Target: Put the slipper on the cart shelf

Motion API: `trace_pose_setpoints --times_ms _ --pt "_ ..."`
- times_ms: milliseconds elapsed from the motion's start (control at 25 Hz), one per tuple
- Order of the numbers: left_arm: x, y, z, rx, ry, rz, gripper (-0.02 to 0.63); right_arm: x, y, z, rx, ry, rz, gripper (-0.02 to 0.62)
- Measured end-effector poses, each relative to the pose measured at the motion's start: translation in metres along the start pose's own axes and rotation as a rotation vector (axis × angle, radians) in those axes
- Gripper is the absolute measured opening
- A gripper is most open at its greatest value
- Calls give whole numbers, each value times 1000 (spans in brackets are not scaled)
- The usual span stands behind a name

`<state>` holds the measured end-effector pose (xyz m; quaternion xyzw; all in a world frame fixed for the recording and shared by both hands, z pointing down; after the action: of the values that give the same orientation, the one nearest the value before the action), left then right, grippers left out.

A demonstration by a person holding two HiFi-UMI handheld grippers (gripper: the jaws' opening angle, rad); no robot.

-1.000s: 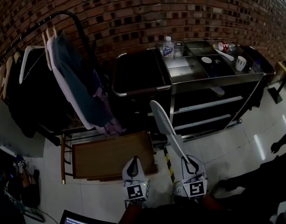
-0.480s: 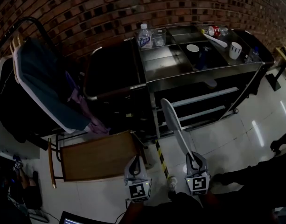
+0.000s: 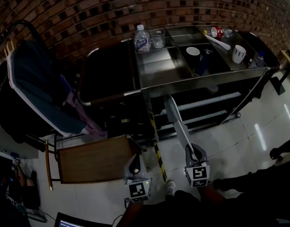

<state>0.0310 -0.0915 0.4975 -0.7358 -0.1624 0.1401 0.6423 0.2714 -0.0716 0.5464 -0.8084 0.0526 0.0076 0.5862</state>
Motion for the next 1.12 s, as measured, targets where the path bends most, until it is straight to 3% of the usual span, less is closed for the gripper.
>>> trace_pose_setpoints --times_ms 320,480,840,1120 --pt "-4 15 -33 25 39 17 15 15 23 -64 7 13 -103 40" --pt "-6 26 -44 56 44 12 15 22 32 -109 7 17 -243 38" --pt "-21 15 -46 30 87 -16 15 32 52 -204 31 77 -575 38" --pt "-30 9 -34 -36 145 15 15 43 39 -256 -42 62 -735 38"
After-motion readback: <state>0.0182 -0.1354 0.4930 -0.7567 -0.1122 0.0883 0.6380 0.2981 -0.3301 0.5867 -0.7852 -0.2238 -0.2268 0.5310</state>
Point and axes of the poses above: the fingertips, and each gripper's own axes: z backward along the fingers, x to its right, y out of its top, the point moved 5 cm from there along z, backward along the fingers, and after that the axes turned 3 degrees about -y, right-handed, at the moved point
